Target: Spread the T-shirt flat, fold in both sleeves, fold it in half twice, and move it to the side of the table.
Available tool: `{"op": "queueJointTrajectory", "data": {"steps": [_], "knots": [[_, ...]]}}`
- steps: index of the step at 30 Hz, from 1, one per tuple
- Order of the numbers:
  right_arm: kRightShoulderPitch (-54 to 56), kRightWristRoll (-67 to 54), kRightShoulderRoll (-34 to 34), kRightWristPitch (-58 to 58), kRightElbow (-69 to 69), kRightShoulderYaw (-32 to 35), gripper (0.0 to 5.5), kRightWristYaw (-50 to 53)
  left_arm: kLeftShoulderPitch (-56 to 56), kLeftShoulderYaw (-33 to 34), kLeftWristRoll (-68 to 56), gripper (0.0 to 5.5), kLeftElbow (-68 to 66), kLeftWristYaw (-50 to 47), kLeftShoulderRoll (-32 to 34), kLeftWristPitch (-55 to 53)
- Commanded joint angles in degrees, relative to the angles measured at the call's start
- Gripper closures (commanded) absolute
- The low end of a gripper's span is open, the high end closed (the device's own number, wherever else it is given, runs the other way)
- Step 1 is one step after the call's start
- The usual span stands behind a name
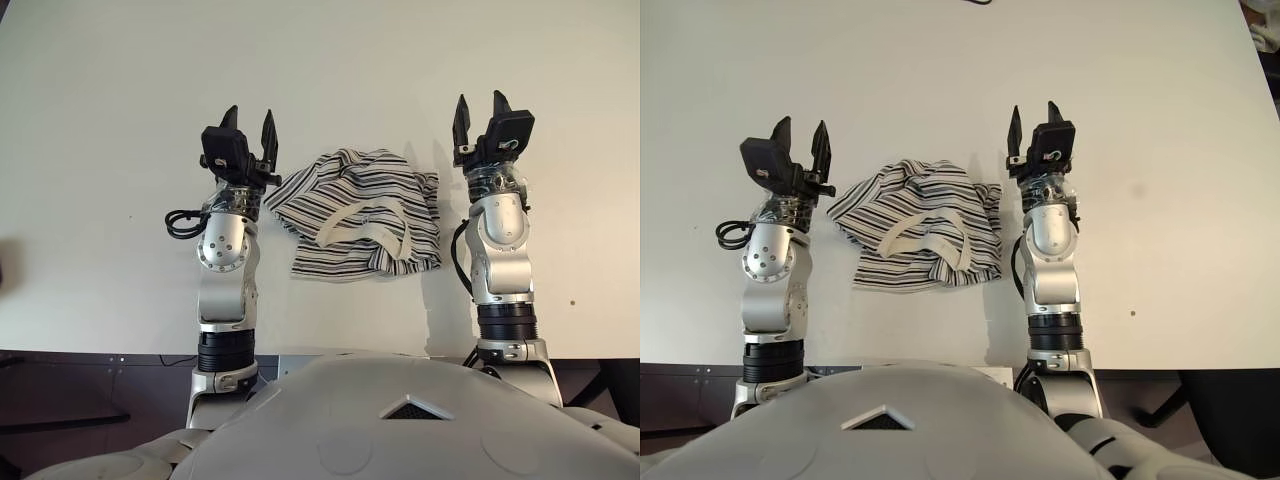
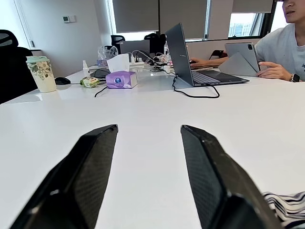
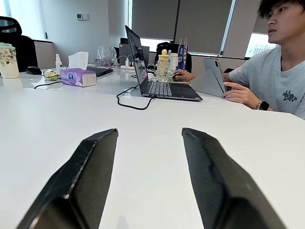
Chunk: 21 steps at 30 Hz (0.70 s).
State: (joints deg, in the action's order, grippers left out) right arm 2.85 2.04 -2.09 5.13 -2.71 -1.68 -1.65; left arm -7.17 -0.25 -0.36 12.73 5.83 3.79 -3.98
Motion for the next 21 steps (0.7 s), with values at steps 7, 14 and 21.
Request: {"op": "queueJointTrajectory", "data": {"steps": [7,14,21], "knots": [[-0.9,0.1,0.9,-0.8,1.9,-0.3,3.02,0.7,-0.1,-0.5,0.7,3.05,1.1,-0.9,-0.4,0.5],[-0.6,0.2,0.5,-1.5,2.1,-0.4,3.02,0.1,-0.6,-0.7,1.6,3.05,0.7,-1.6,-0.5,1.0],[-0.6,0.2,0.4,-1.9,2.2,-0.7,3.02,-0.1,-0.7,-1.2,2.3,3.05,0.7,-1.8,-0.5,1.5]]}}
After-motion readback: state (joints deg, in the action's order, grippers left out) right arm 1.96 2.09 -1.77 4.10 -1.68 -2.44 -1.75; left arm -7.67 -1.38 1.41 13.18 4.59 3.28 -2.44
